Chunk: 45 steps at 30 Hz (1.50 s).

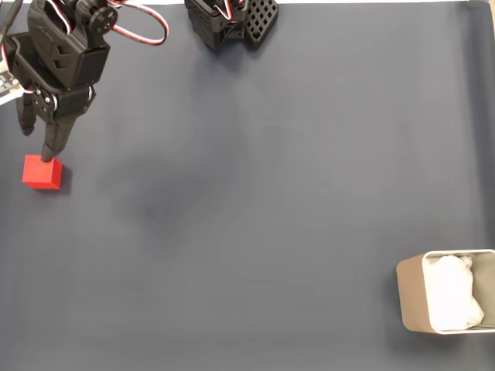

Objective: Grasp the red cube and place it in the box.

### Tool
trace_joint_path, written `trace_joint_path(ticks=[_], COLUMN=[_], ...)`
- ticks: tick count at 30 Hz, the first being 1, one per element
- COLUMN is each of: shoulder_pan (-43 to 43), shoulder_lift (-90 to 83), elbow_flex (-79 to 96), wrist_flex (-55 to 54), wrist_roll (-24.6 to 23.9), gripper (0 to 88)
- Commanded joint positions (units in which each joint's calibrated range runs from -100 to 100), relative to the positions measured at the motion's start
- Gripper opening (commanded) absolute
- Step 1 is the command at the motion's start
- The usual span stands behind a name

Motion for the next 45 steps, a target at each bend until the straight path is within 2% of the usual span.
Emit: trace_joint_path(ticks=[1,11,26,45], shoulder_pan=[1.12,3.39,3.61,3.61], shoulder_lift=[-0.69,-0.43,1.04,9.10], elbow_flex=[0.82,10.31,19.35,20.81], wrist_flex=[-3.15,-13.15,-22.33,-30.53], wrist_roll=[0.49,1.71,2.78,2.49], gripper=[17.9,24.5,28.7,33.2])
